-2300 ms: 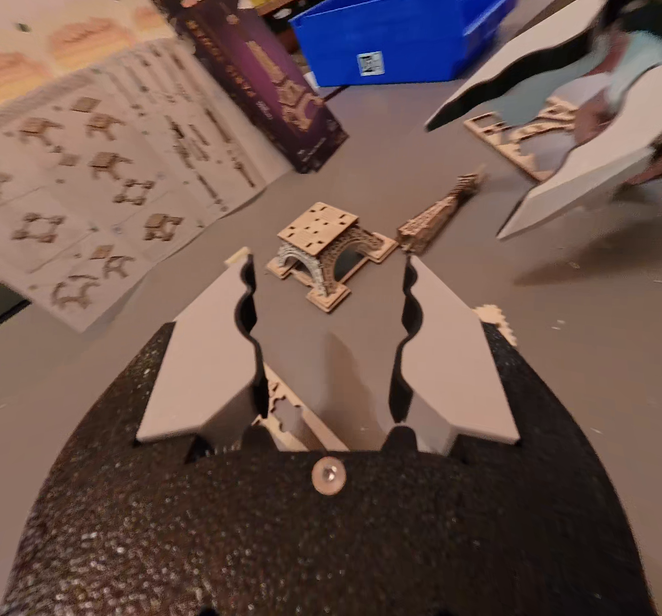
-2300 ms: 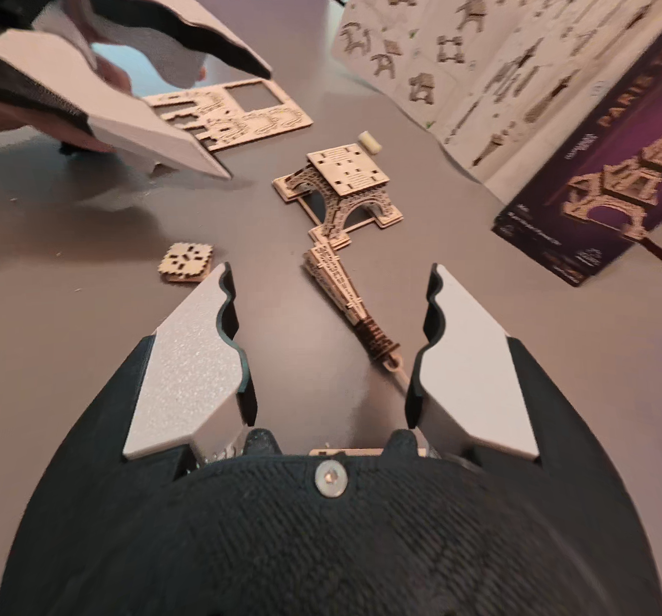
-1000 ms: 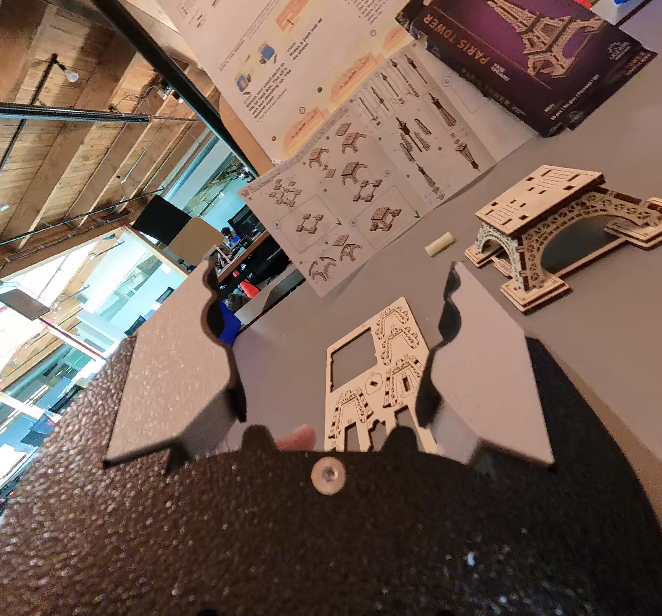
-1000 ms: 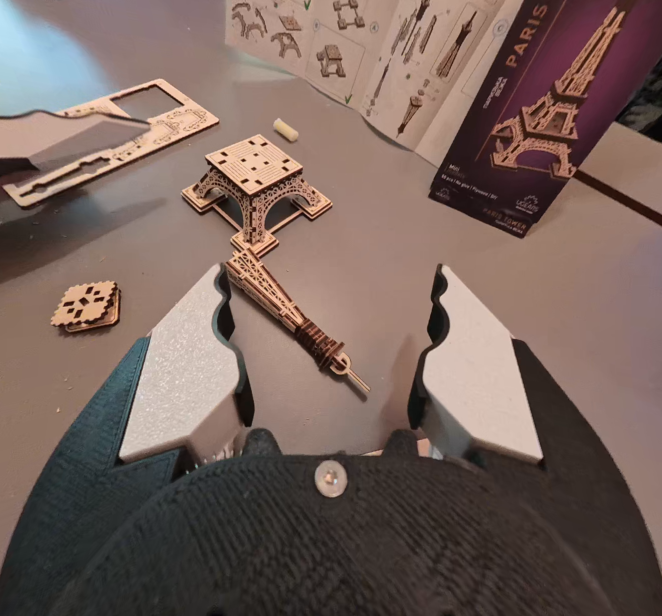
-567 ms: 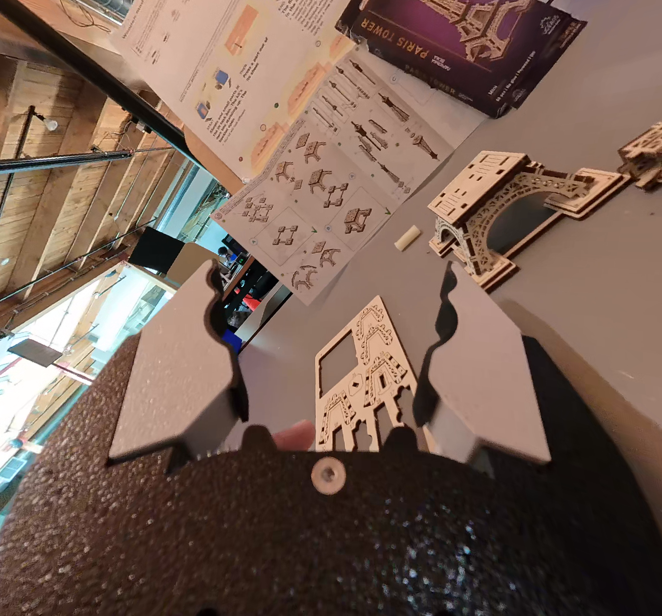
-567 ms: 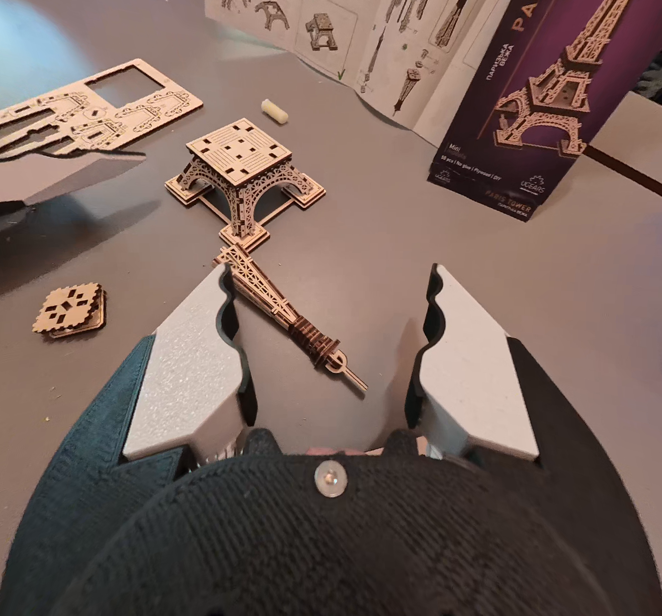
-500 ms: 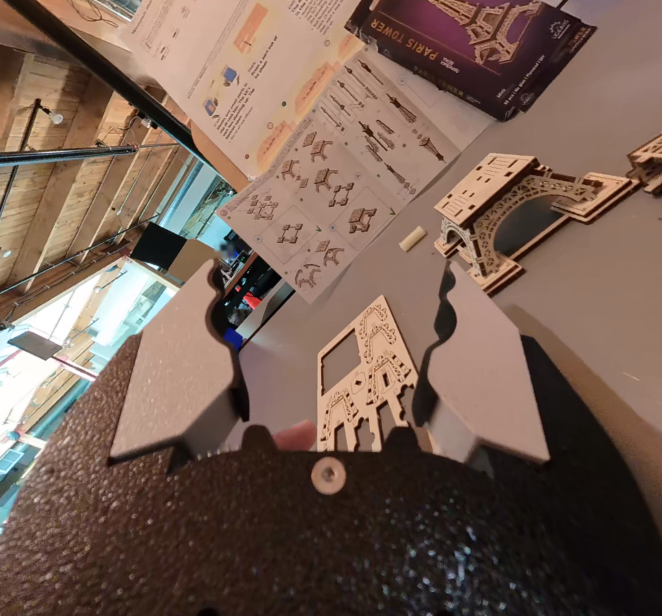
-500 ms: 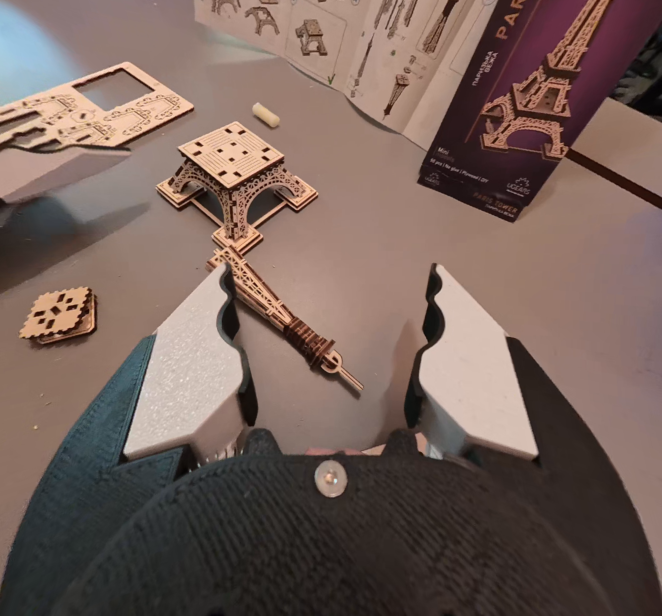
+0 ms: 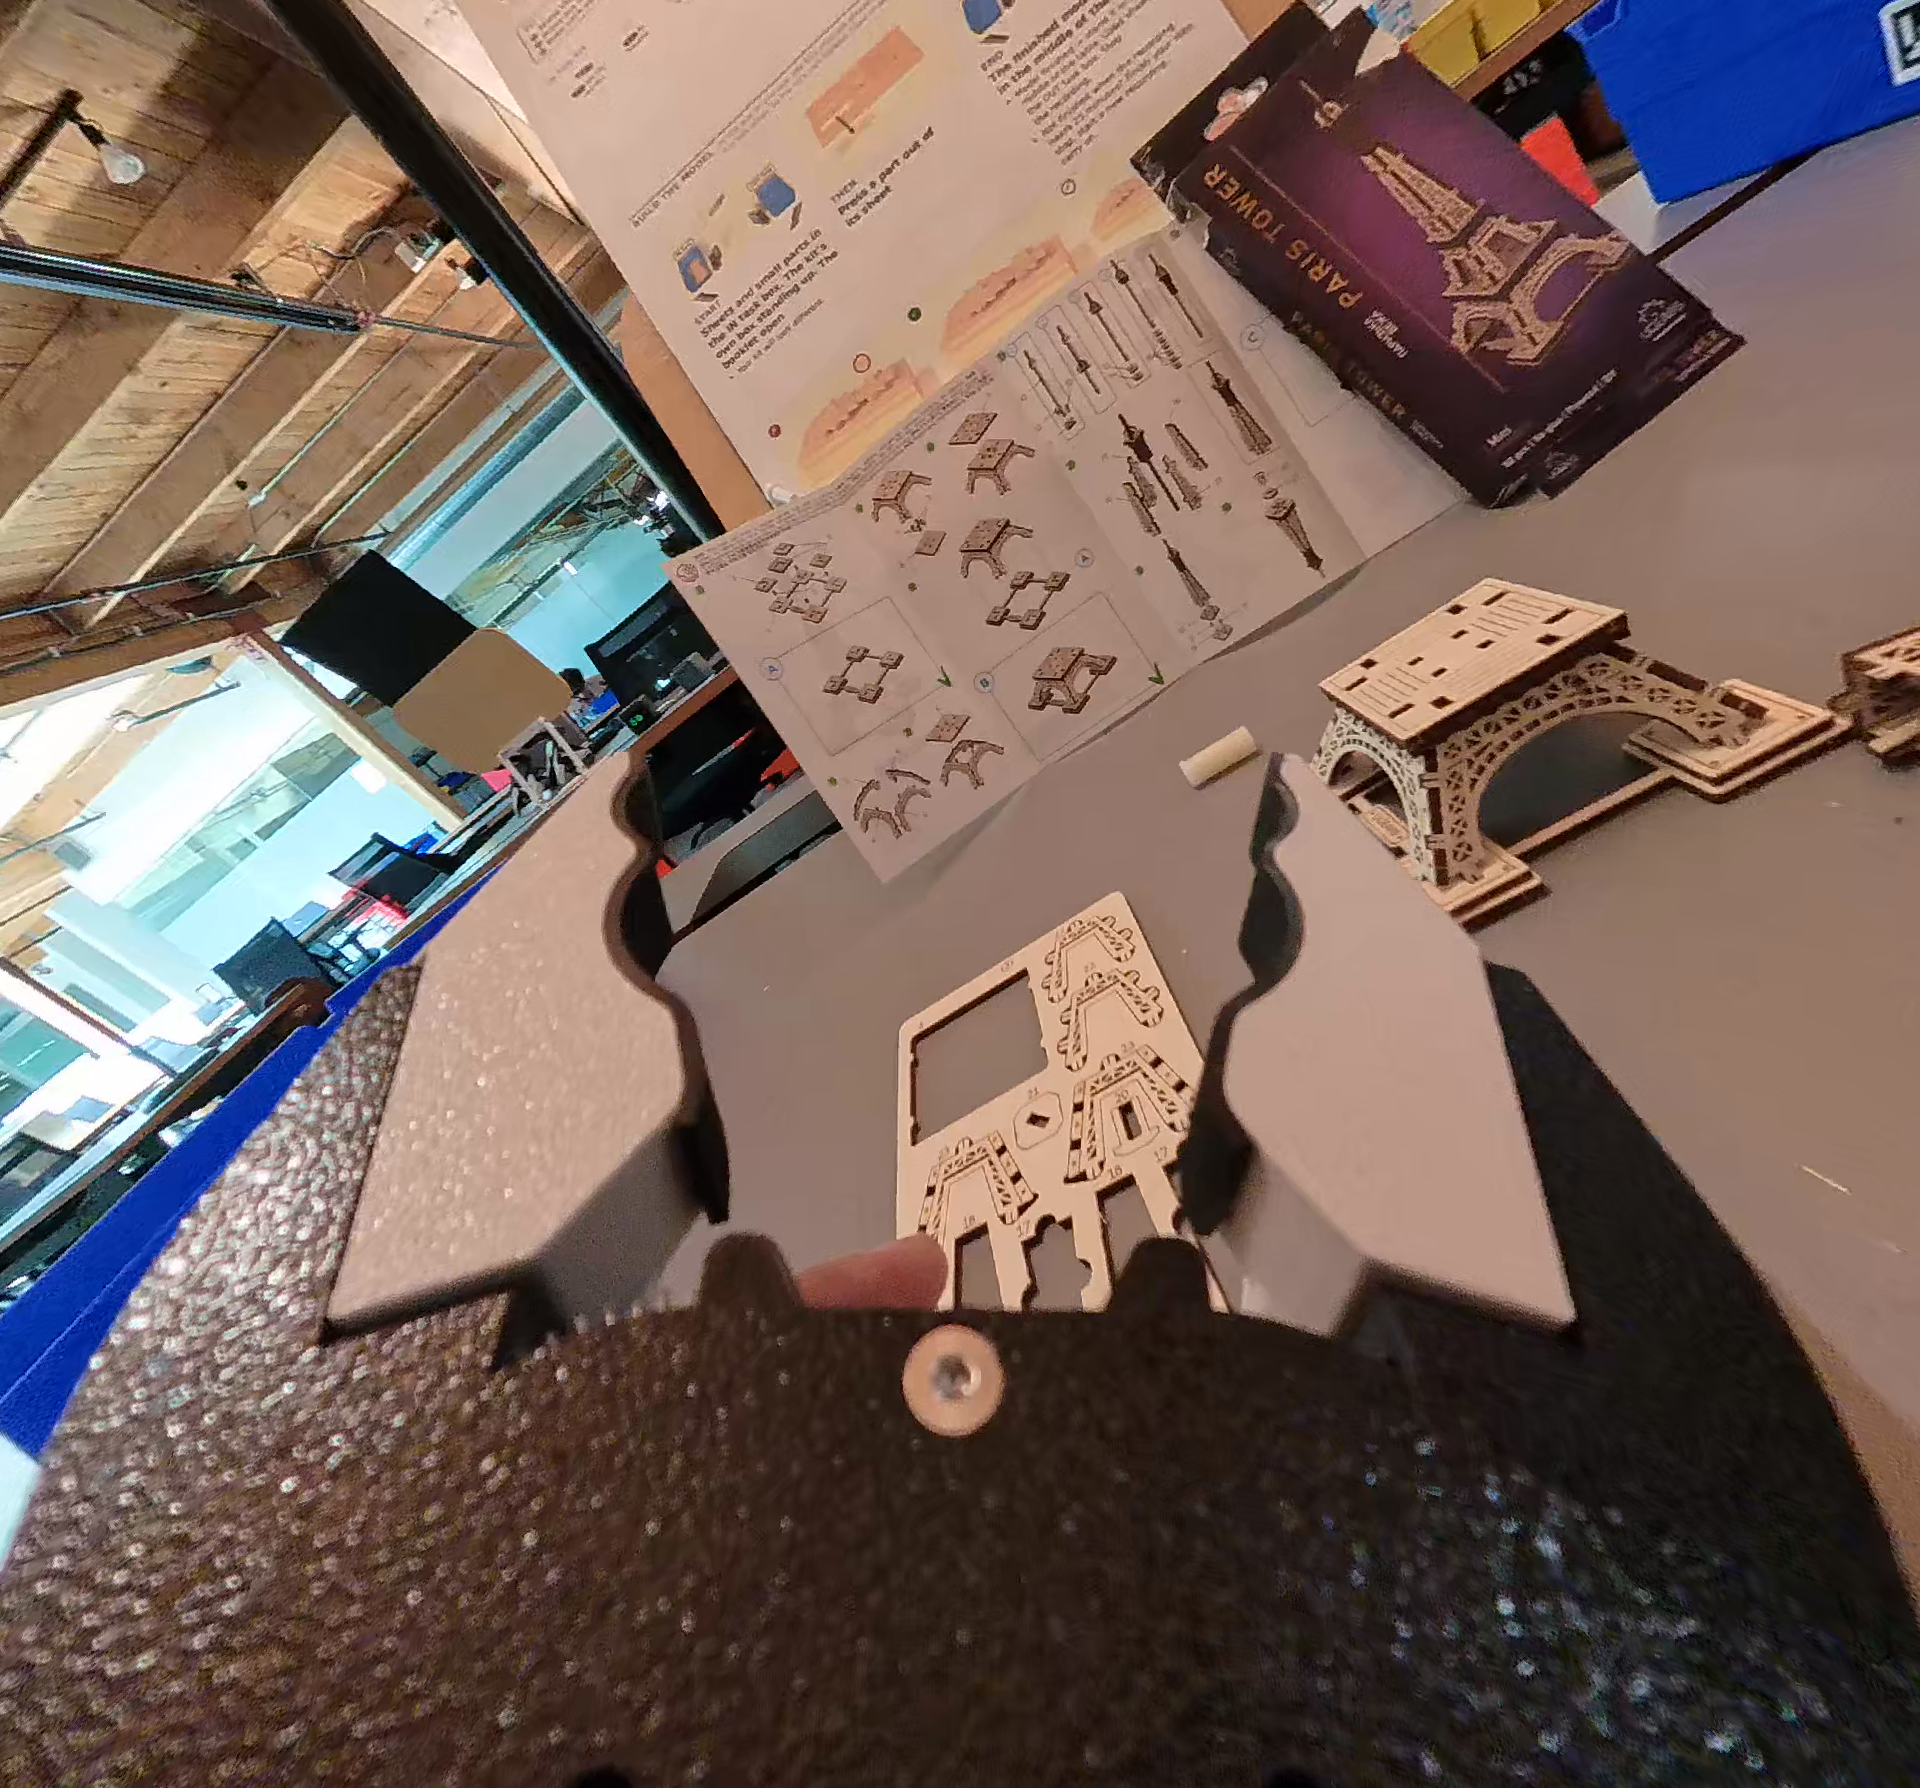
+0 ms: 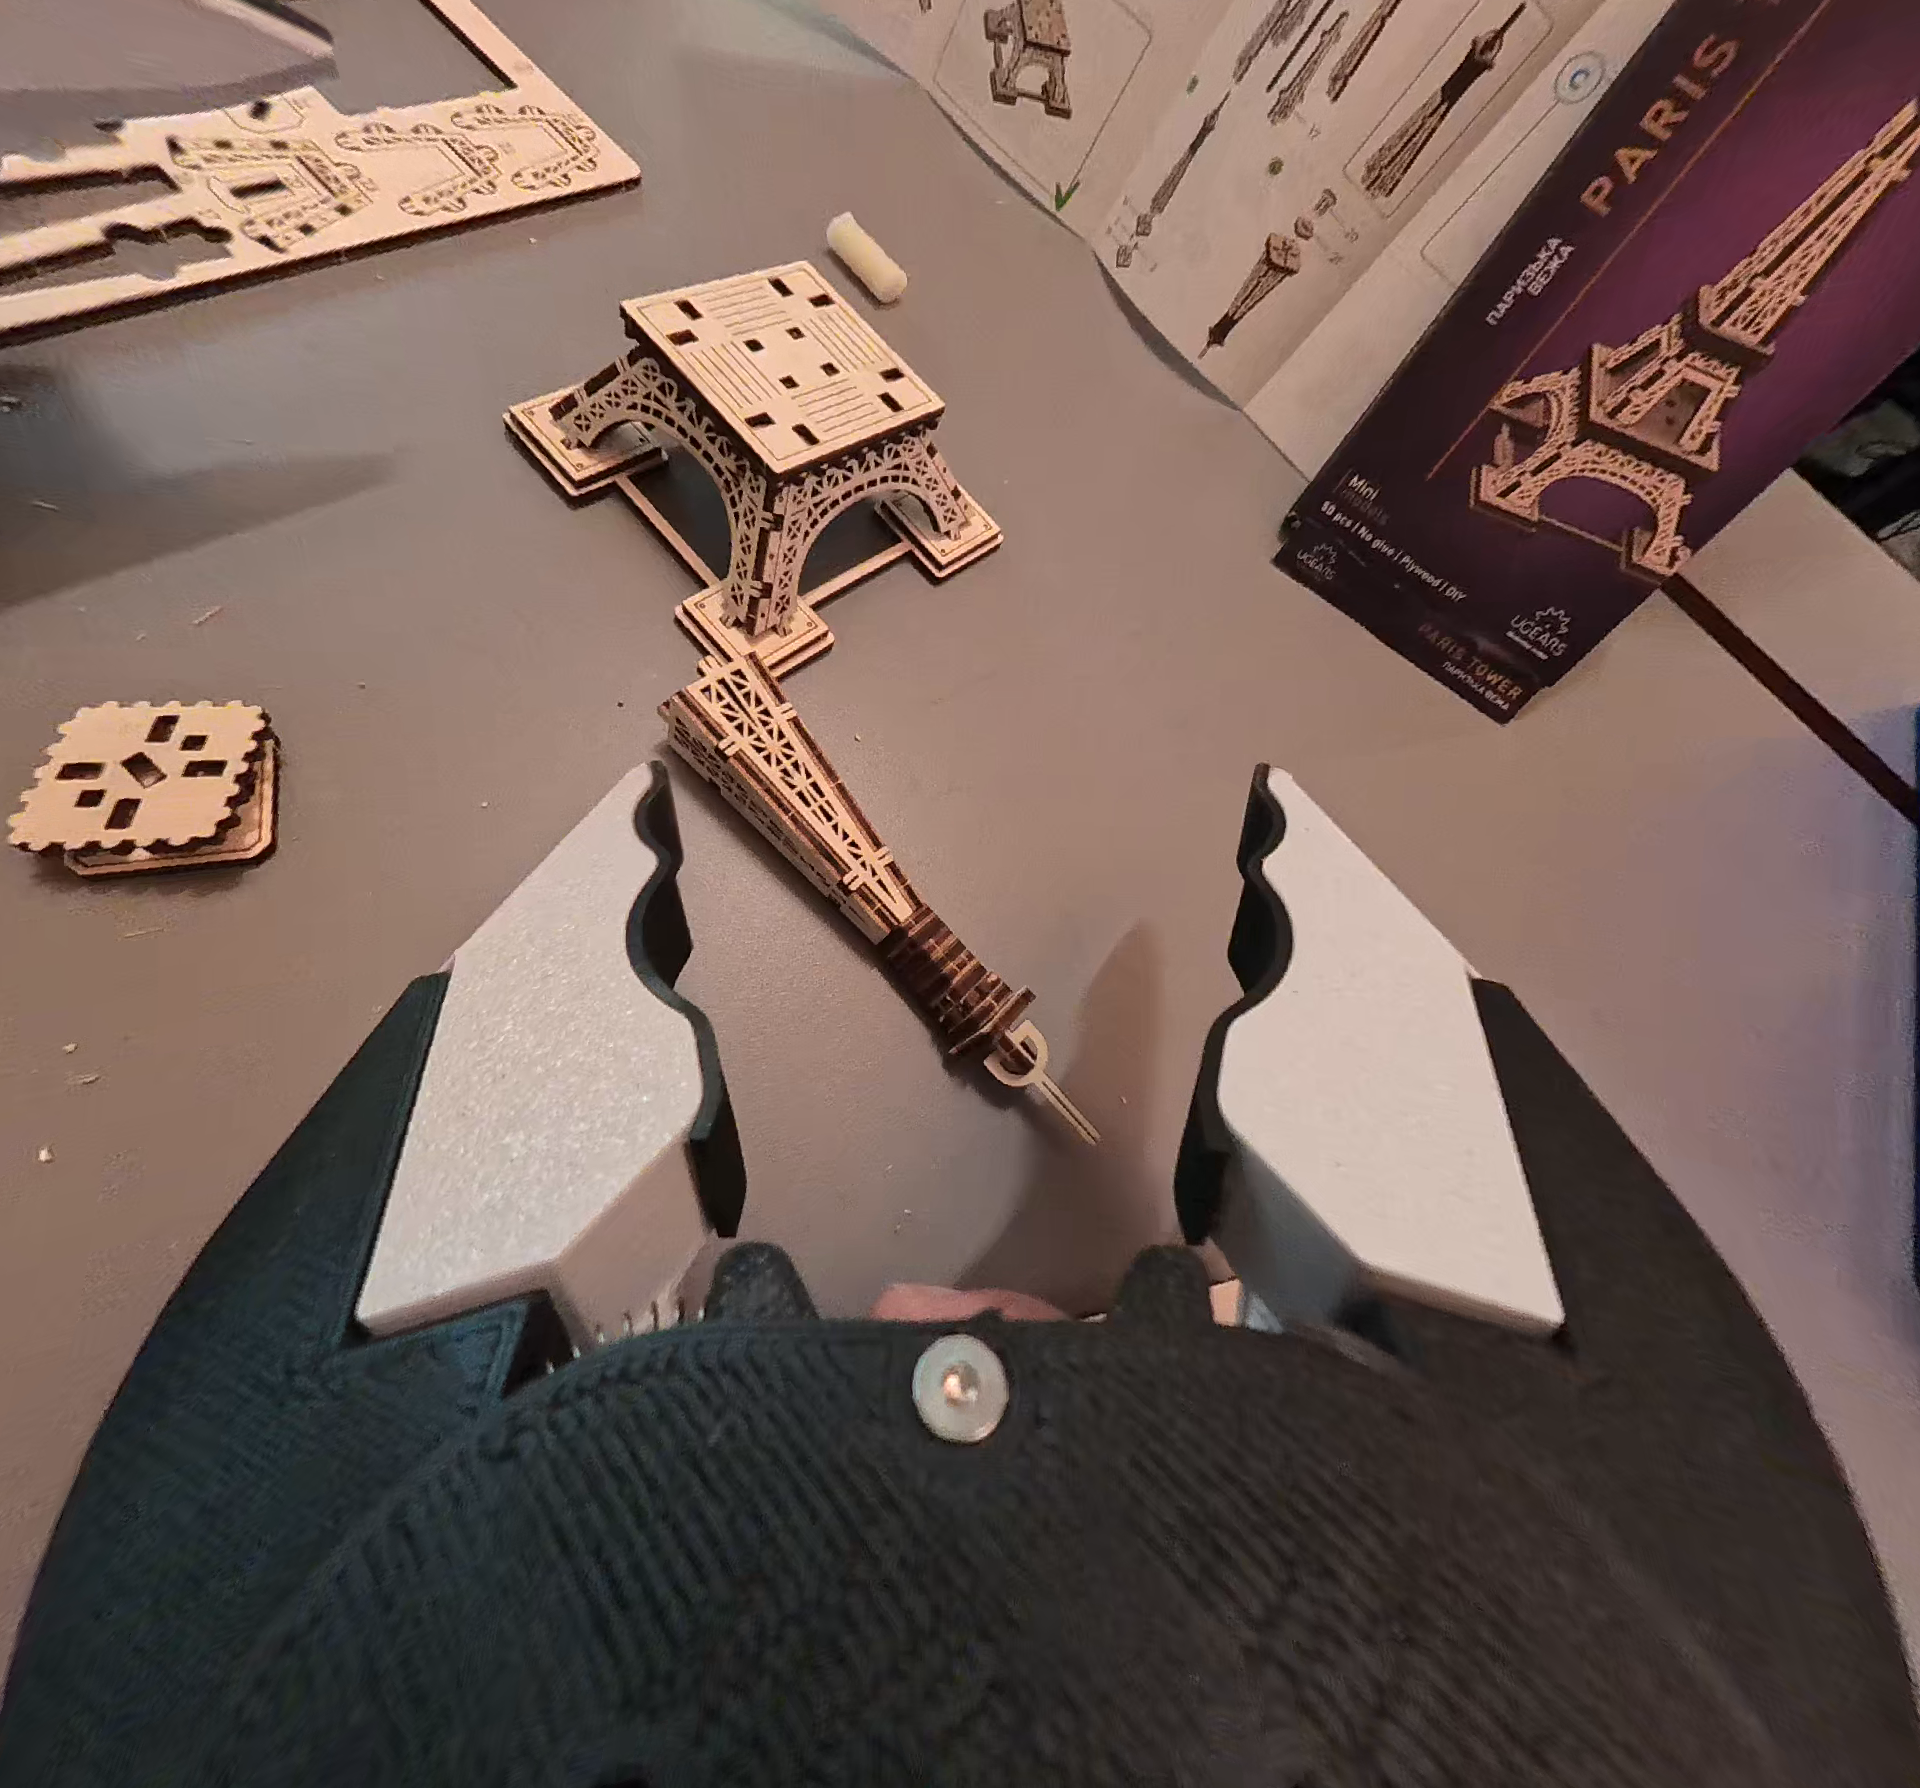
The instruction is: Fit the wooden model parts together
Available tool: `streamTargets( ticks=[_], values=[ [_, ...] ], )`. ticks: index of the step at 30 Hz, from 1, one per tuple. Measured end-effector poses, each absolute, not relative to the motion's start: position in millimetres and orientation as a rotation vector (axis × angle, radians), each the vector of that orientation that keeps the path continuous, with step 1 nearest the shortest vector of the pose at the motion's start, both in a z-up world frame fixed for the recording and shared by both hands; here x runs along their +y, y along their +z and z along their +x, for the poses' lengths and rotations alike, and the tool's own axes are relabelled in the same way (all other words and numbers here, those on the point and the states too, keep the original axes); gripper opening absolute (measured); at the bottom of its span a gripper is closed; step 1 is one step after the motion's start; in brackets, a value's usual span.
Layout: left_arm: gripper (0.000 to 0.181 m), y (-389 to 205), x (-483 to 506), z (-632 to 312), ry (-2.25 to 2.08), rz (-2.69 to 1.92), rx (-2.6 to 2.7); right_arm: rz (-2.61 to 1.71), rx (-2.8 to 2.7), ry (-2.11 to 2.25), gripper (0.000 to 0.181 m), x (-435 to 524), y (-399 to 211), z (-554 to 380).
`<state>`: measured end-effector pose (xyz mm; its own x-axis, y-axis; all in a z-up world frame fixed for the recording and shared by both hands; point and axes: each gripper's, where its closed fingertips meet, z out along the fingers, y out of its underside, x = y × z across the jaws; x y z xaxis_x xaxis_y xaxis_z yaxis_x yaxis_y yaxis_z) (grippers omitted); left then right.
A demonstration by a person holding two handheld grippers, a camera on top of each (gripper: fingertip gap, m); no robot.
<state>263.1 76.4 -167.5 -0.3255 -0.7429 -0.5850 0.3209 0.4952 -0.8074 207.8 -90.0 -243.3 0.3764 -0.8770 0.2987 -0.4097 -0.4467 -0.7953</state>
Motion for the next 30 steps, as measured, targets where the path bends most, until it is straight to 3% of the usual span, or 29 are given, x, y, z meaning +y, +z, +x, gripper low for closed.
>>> streamTargets(
  ticks=[17, 30],
  values=[
    [0.102, -160, 83, 256, -1.22, -0.42, 1.547, -2.013, 1.111, -1.07, 0.104, -95, -240, 210],
    [0.093, -166, 66, 247, -1.211, -0.313, 1.583, -2.097, 1.037, -1.088, 0.091, -87, -246, 208]
  ],
)
